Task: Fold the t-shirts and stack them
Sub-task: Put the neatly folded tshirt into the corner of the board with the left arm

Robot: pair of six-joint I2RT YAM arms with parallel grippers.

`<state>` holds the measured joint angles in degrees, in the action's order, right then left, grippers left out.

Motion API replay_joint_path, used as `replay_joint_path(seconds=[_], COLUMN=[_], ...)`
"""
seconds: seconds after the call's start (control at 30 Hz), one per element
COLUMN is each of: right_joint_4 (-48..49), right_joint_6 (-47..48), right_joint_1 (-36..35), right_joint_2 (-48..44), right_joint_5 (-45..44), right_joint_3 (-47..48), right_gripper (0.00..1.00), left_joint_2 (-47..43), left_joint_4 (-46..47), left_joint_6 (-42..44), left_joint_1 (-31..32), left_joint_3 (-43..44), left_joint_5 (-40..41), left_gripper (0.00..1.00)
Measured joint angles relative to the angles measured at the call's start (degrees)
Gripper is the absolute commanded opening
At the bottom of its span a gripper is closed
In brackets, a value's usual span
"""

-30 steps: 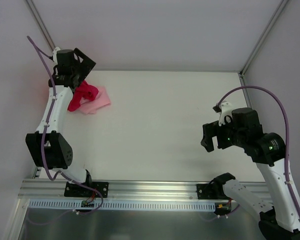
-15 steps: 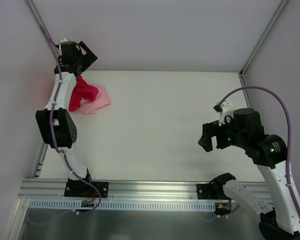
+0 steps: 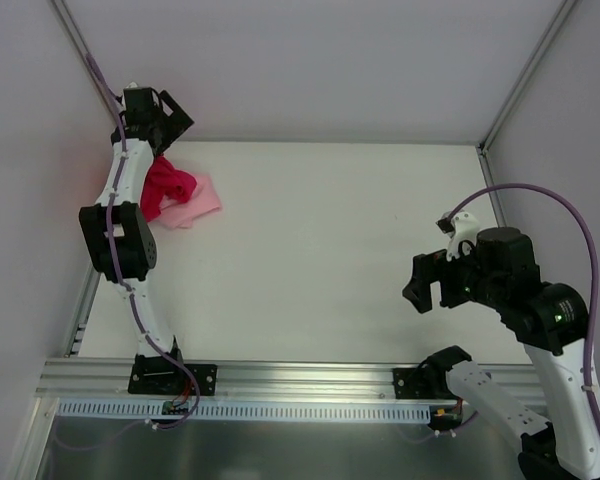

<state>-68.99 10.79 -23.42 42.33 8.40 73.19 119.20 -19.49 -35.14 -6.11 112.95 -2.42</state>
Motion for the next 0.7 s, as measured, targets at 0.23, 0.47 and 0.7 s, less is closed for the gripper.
replay_joint_path(seconds=[0.23,0.47,0.7], right_joint_4=[-0.9,-1.2,-2.1], right_joint_6=[2.3,4.6,5.2], right_joint_1=[0.0,0.0,0.0], right_joint_2=[2.3,4.4,4.2], right_joint_5=[-1.3,-2.2,-3.3], right_joint_3=[3.6,6.3,7.1], right_gripper=[0.96,0.96,0.96], left_joint_2=[-12.1,-13.8,-14.8], left_joint_4=[-2.4,-5.4,-4.2], left_joint_6=[-3.0,-6.1,-9.1], left_joint_1=[0.0,-0.4,-0.9], left_joint_3=[-20.9,-24.9,-32.4], left_joint_5=[5.0,5.5,0.5], left_gripper=[0.86,0.84,0.82])
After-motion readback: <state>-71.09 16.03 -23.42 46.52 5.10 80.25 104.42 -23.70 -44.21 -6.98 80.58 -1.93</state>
